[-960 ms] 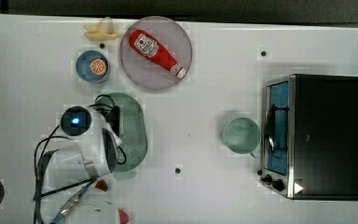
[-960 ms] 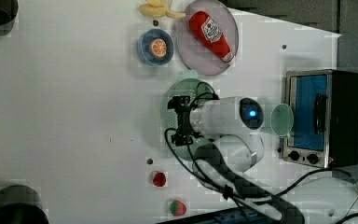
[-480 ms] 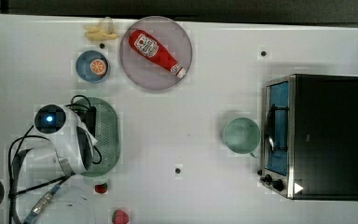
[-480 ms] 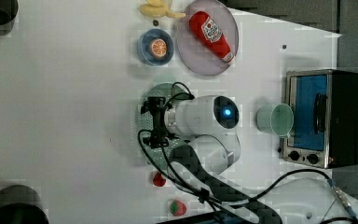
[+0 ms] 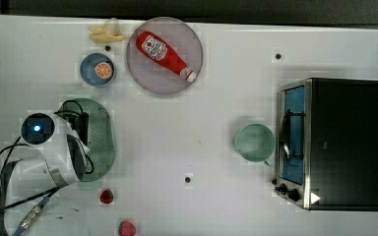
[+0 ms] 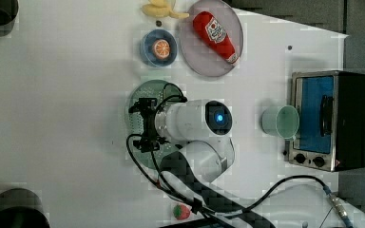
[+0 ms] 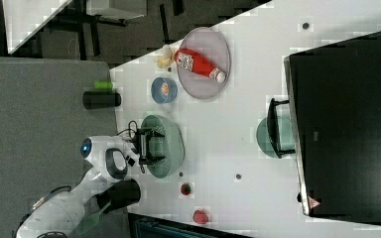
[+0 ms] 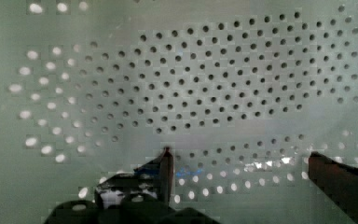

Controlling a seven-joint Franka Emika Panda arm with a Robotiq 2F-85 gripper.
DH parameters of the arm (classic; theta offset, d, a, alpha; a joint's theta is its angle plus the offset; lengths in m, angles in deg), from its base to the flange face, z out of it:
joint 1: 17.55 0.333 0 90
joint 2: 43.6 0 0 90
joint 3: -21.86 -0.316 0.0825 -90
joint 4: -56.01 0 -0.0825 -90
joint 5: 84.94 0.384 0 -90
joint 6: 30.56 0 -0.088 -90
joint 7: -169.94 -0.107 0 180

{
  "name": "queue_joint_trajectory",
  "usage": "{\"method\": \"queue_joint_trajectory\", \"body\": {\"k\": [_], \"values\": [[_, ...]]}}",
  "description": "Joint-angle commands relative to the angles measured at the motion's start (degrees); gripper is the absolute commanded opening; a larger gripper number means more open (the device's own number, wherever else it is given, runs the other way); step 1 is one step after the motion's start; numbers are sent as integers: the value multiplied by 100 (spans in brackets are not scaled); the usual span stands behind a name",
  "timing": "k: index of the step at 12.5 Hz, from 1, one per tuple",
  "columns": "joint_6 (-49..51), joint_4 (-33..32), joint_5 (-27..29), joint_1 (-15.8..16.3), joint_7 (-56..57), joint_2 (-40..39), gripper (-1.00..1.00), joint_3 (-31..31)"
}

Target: Drag strainer right to left.

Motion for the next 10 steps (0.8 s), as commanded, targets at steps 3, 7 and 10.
{"method": "queue_joint_trajectory", "body": {"k": [3, 7, 10], "values": [[33, 620, 11, 379, -658, -276, 100, 53], [-3, 907, 12, 521, -657, -416, 100, 62], [332, 835, -60, 520, -164, 4, 100, 352]]}}
